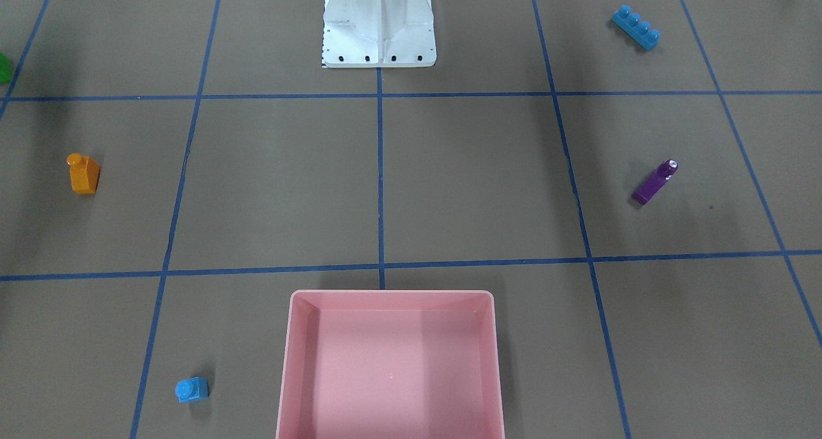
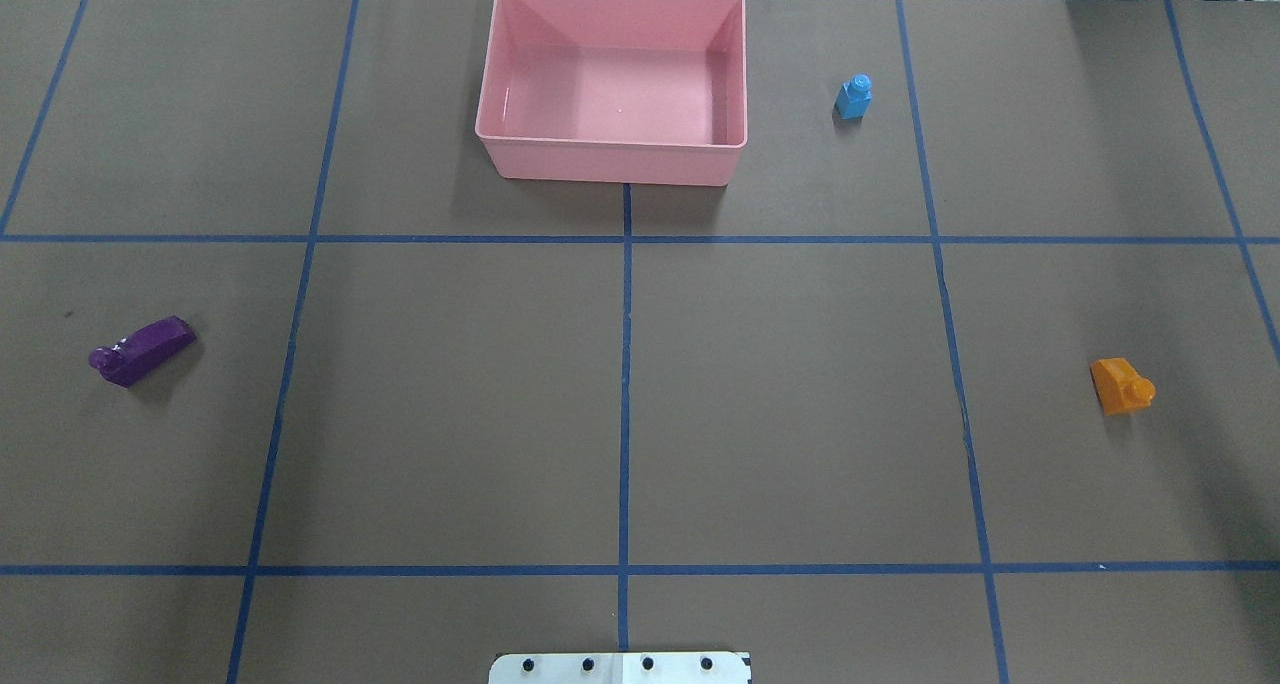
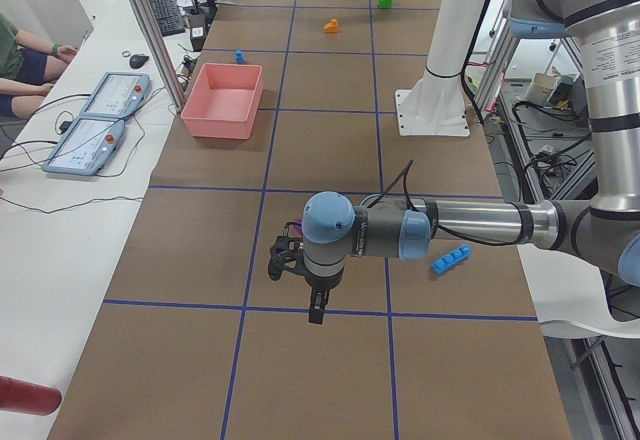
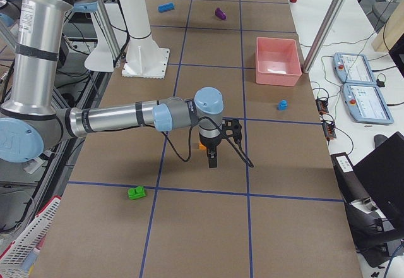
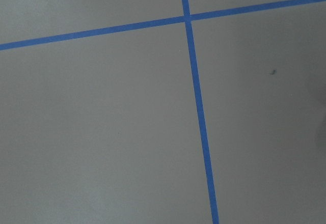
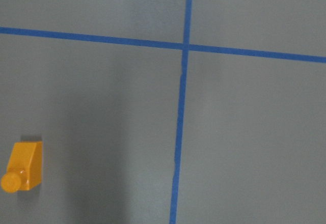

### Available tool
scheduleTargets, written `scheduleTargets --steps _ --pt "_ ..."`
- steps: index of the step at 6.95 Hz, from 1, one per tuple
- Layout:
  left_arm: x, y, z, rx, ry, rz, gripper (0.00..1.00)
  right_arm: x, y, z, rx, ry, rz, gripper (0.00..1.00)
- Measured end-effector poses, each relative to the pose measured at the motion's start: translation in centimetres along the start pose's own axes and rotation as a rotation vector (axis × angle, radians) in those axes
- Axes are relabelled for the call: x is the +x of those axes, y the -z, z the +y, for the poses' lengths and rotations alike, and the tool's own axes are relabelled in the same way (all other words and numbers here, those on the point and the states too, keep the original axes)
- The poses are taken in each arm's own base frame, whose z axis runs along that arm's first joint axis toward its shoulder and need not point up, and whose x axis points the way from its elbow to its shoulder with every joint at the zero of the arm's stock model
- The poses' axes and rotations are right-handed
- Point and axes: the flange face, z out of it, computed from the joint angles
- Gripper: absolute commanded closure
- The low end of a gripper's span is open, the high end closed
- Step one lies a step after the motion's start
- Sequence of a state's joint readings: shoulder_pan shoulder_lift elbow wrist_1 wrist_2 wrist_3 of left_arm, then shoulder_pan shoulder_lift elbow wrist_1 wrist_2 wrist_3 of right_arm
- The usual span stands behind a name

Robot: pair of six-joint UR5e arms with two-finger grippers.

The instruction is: Put all blocks into box

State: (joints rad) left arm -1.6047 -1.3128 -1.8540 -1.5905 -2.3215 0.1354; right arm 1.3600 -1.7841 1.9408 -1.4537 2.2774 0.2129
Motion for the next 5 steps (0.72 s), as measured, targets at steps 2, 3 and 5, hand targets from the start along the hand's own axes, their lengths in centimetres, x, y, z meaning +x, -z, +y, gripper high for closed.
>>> scheduleTargets --steps 2,3,5 --pt "0.0 0.0 0.0 0.000 0.000 0.000 0.00 -4.9 -6.4 -0.2 0.013 -0.006 -0.034 0.00" --pt "0.0 0.0 0.1 0.000 0.000 0.000 0.00 -6.4 -9.7 0.3 0.036 -0.018 -0.048 0.00" --pt "0.0 0.0 0.1 0.000 0.000 0.001 0.00 -9.0 -13.6 1.6 0.065 -0.051 -0.085 0.00"
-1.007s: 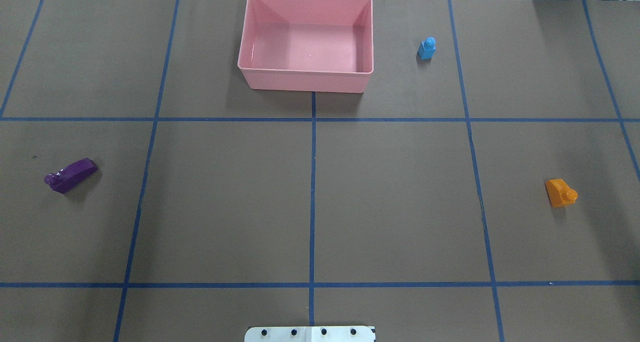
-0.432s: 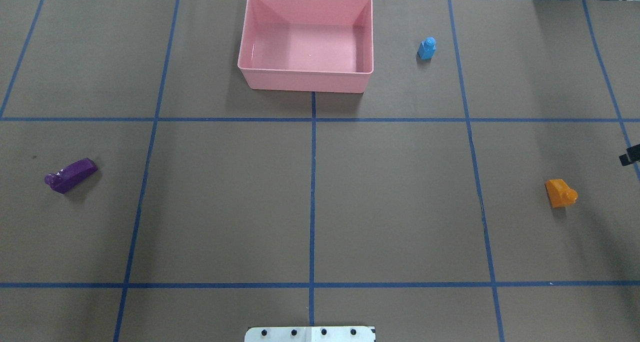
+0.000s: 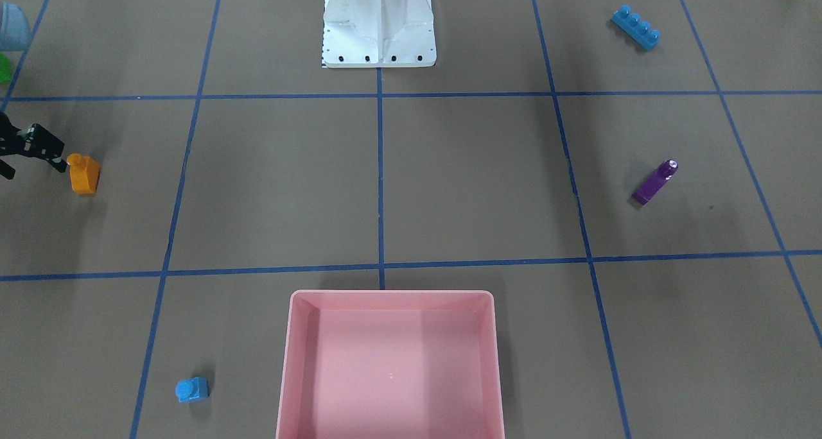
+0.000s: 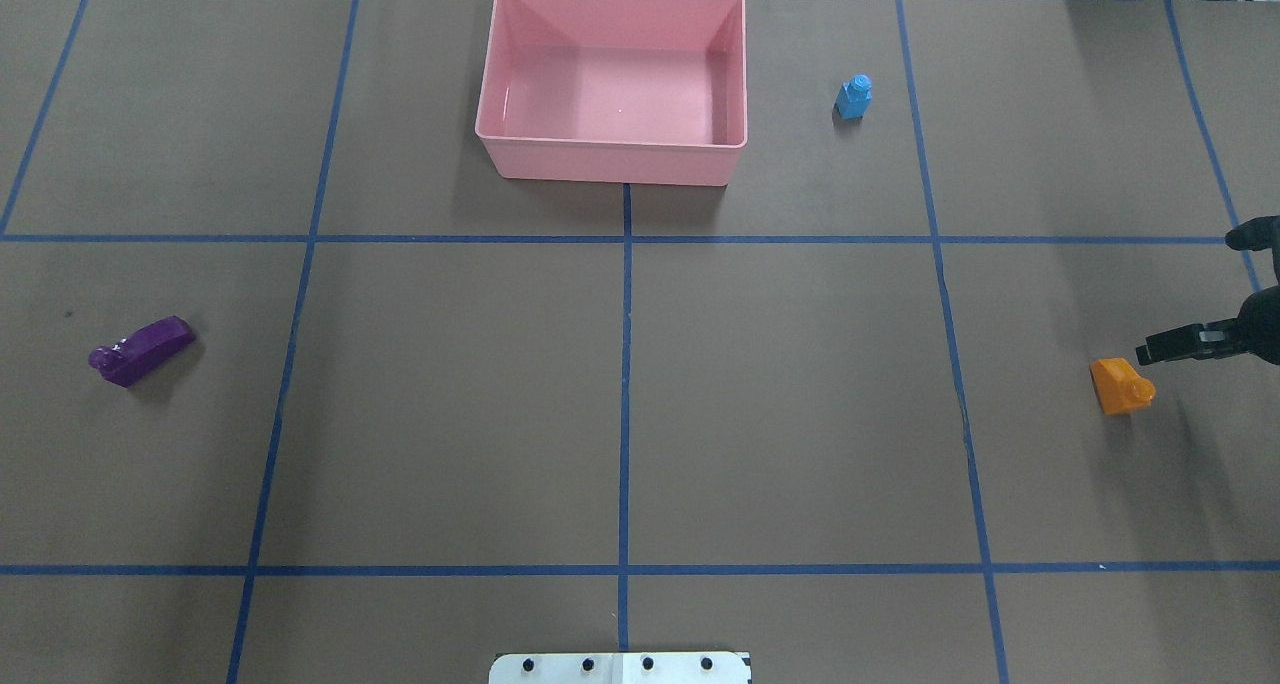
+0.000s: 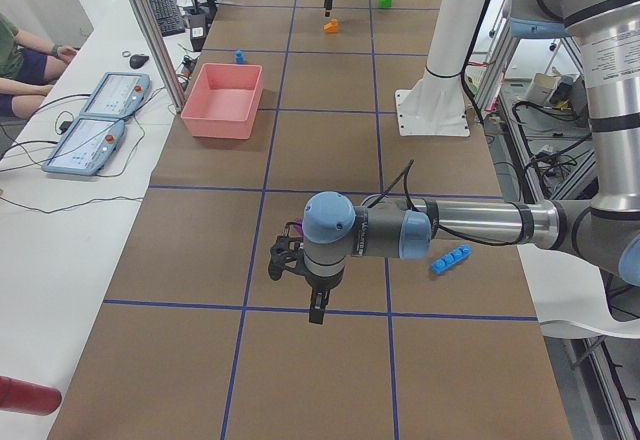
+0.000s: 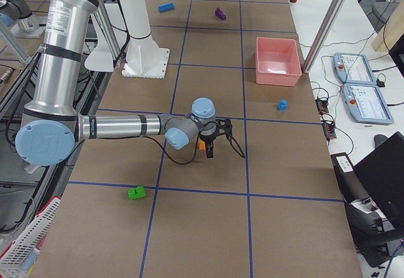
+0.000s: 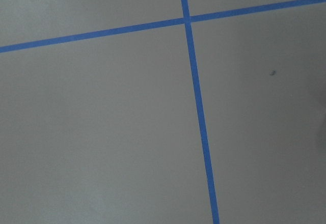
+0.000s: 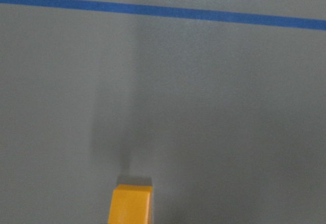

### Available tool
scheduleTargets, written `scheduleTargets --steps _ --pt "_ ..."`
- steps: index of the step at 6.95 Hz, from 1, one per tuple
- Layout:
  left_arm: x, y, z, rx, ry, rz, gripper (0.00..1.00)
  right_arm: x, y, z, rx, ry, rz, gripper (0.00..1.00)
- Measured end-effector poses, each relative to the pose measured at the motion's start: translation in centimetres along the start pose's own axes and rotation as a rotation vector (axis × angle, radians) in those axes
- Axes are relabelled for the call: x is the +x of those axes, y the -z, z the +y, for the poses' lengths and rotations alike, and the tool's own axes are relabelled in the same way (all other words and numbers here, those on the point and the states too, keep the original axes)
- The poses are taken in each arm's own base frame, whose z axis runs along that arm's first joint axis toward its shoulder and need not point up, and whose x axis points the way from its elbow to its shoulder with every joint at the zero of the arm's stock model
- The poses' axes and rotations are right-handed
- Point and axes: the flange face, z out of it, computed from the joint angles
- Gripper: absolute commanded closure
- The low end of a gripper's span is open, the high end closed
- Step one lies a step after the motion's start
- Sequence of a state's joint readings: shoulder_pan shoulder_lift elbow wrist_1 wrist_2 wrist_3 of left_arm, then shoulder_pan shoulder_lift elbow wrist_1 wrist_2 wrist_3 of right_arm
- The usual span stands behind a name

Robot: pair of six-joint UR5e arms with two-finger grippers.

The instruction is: Put all blocks into box

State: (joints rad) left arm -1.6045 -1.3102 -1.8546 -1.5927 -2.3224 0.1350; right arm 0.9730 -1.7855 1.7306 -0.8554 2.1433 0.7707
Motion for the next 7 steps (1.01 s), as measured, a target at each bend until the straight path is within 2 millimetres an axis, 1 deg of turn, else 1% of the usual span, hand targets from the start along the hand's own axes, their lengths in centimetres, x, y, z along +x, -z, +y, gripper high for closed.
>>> scheduleTargets --steps 2,3,4,5,6,7 --pt "0.0 0.0 0.0 0.000 0.000 0.000 0.00 -1.4 -1.3 0.7 0.008 -0.007 0.004 0.00" --pt "0.0 0.0 0.0 -0.001 0.001 0.000 0.00 -1.8 -2.0 1.1 0.009 0.005 0.015 0.05" --pt "-0.1 -0.1 0.1 -0.002 0.002 0.000 0.00 -2.3 -2.7 1.5 0.008 0.020 0.029 0.38" --pt "-0.1 -0.1 0.1 -0.003 0.003 0.000 0.00 -2.6 -3.1 1.9 0.005 0.030 0.039 0.88" --pt "-0.1 -0.1 0.2 -0.003 0.003 0.000 0.00 -2.7 -3.4 2.2 0.001 0.036 0.043 1.00" --pt "-0.1 -0.1 0.2 -0.003 0.004 0.000 0.00 -2.7 -3.4 2.3 -0.002 0.037 0.043 1.00"
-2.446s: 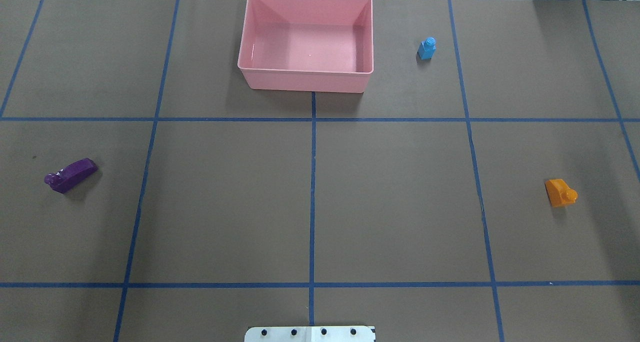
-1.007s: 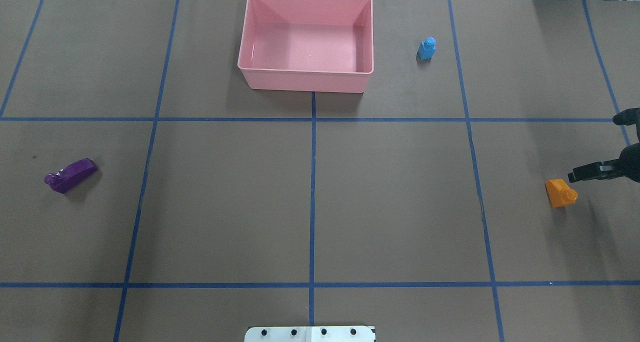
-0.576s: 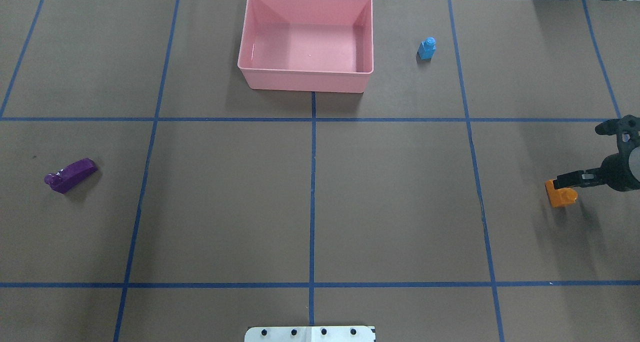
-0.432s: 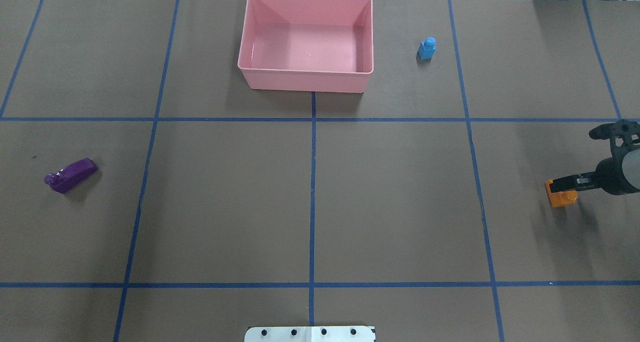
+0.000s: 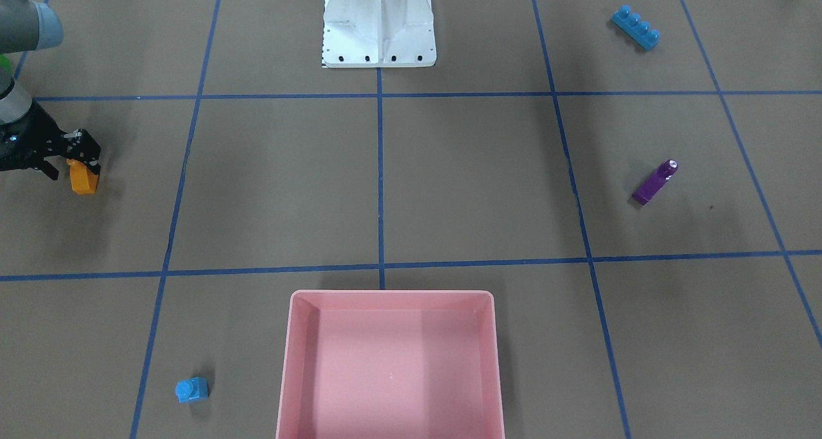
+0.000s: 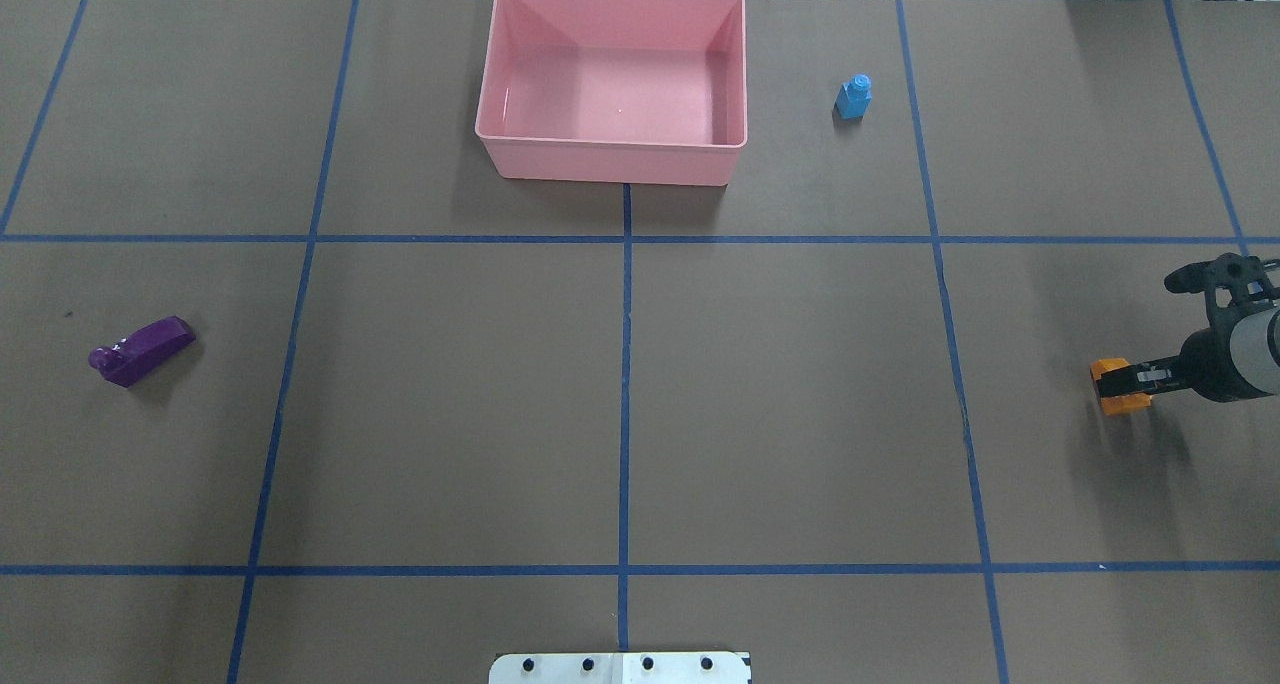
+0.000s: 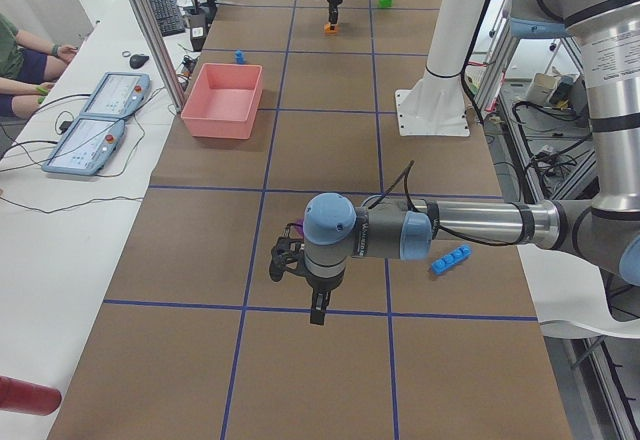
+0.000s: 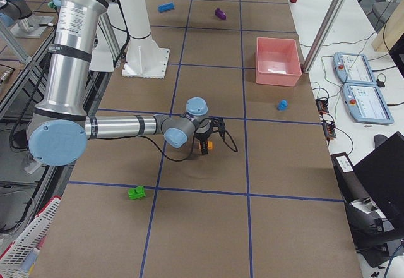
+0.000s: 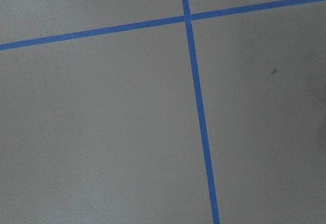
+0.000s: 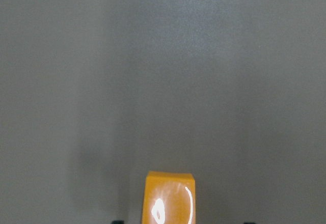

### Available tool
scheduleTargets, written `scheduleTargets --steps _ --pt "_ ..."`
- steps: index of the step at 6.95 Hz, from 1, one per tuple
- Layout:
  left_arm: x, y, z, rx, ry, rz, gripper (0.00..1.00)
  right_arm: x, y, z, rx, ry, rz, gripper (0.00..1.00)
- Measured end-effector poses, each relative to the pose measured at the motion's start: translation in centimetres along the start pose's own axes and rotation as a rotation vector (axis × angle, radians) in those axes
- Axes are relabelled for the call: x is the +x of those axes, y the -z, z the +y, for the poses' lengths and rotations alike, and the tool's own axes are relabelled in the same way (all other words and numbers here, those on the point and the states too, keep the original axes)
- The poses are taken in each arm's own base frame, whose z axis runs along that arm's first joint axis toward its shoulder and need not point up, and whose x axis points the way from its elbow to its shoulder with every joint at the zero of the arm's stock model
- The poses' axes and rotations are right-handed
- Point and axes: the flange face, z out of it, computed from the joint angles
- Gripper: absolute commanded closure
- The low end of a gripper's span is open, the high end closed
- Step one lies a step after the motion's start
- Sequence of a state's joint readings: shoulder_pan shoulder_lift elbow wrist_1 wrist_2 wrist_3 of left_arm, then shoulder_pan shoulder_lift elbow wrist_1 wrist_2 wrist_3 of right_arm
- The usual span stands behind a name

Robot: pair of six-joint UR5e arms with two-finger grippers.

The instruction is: Put all blocks into box

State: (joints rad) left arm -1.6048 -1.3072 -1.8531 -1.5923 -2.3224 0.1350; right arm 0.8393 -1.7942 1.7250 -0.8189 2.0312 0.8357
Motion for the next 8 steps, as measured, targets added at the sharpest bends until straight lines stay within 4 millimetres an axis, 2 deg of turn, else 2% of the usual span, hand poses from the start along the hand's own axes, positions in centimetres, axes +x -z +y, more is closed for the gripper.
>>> scheduleTargets --steps 2,4,5,6,7,8 --pt "0.0 0.0 0.0 0.000 0.000 0.000 0.00 -0.5 0.6 -0.1 0.007 0.006 -0.011 1.00" --pt "0.0 0.0 0.0 0.000 0.000 0.000 0.00 -2.2 2.4 -0.6 0.026 0.021 -0.045 1.00" --pt "0.0 0.0 0.0 0.000 0.000 0.000 0.00 -3.0 3.5 -1.5 0.044 0.022 -0.068 1.00" --pt "0.2 0.2 -0.1 0.004 -0.004 0.002 0.00 -4.4 4.4 -3.5 0.063 0.020 -0.088 1.00" --pt "0.5 0.5 -0.4 0.011 -0.010 0.004 0.00 -7.0 5.1 -6.6 0.066 0.008 -0.093 1.00" --pt "1.0 1.0 -1.0 0.027 -0.025 0.004 0.00 -10.9 6.3 -11.0 0.059 -0.015 -0.080 1.00"
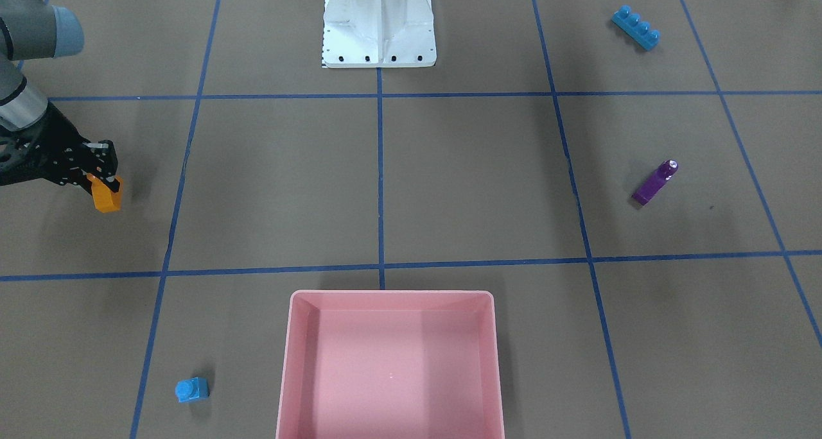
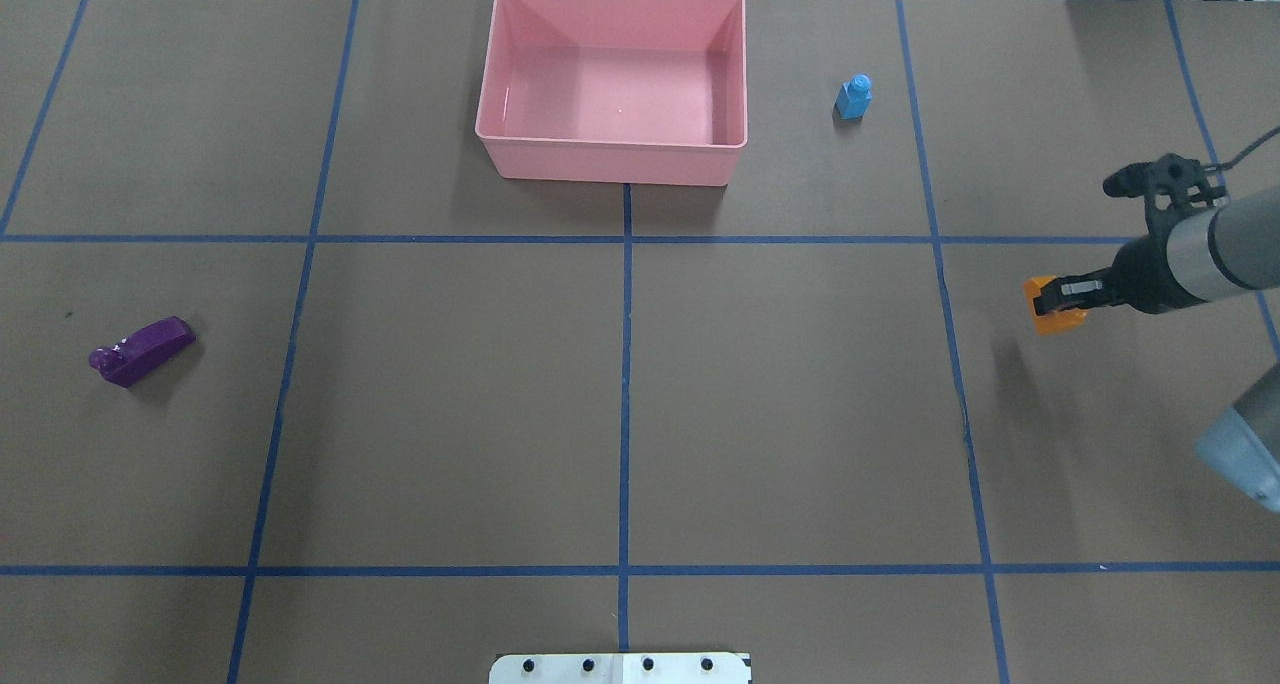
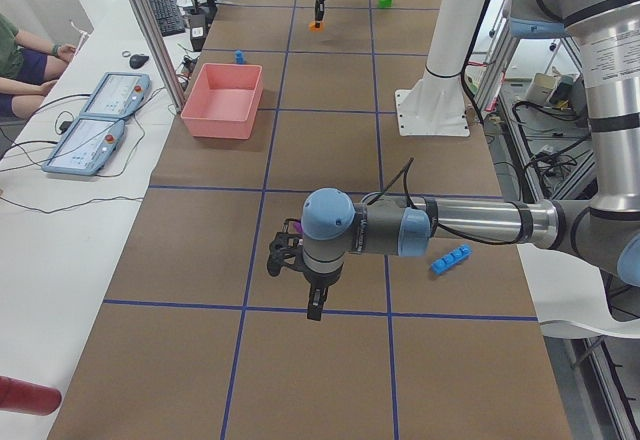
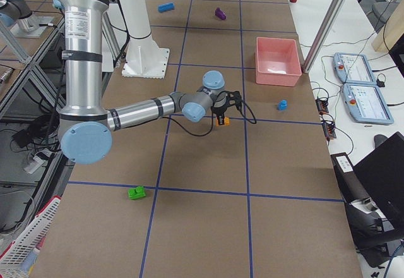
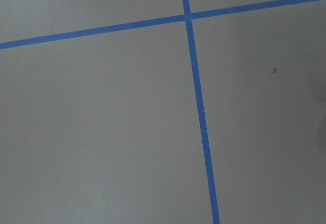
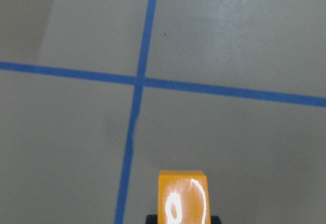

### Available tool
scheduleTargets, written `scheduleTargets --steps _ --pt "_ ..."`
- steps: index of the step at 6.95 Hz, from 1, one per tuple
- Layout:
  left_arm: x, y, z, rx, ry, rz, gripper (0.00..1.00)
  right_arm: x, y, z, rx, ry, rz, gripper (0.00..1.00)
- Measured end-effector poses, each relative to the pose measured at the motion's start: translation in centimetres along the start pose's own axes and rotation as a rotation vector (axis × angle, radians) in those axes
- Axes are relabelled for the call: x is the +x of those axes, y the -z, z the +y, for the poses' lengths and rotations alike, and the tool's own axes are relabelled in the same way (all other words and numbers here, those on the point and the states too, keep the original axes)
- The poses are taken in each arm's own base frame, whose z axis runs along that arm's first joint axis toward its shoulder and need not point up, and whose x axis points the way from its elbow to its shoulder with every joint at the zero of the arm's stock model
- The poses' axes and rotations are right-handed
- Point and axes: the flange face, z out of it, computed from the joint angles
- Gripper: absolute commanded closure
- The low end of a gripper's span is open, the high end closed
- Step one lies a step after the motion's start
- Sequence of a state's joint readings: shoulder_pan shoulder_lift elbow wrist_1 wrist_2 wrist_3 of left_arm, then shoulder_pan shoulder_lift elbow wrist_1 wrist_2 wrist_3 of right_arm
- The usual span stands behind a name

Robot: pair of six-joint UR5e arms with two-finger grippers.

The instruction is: Put all blocks into box

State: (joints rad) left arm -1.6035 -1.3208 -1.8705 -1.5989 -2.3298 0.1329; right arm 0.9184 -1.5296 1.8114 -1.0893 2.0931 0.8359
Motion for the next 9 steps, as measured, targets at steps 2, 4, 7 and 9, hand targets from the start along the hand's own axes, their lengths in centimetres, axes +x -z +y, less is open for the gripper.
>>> scheduleTargets --steps 2,4,7,9 --pt "1.0 1.2 -1.5 0.078 -0.071 -0.008 0.00 -9.6 3.0 -8.2 -0.017 -0.042 0.035 1.00" --pt "0.6 0.6 -2.7 0.114 -0.106 0.000 0.00 -19.5 5.0 -16.9 -0.018 -0.110 0.045 1.00" --pt "0.4 -0.1 -3.2 0.113 -0.107 0.045 0.00 -31.4 4.2 -28.5 -0.041 -0.185 0.073 1.00" --pt "0.4 -0.1 -3.2 0.113 -0.108 0.048 0.00 -34.0 -0.1 -32.3 -0.040 -0.175 0.072 1.00"
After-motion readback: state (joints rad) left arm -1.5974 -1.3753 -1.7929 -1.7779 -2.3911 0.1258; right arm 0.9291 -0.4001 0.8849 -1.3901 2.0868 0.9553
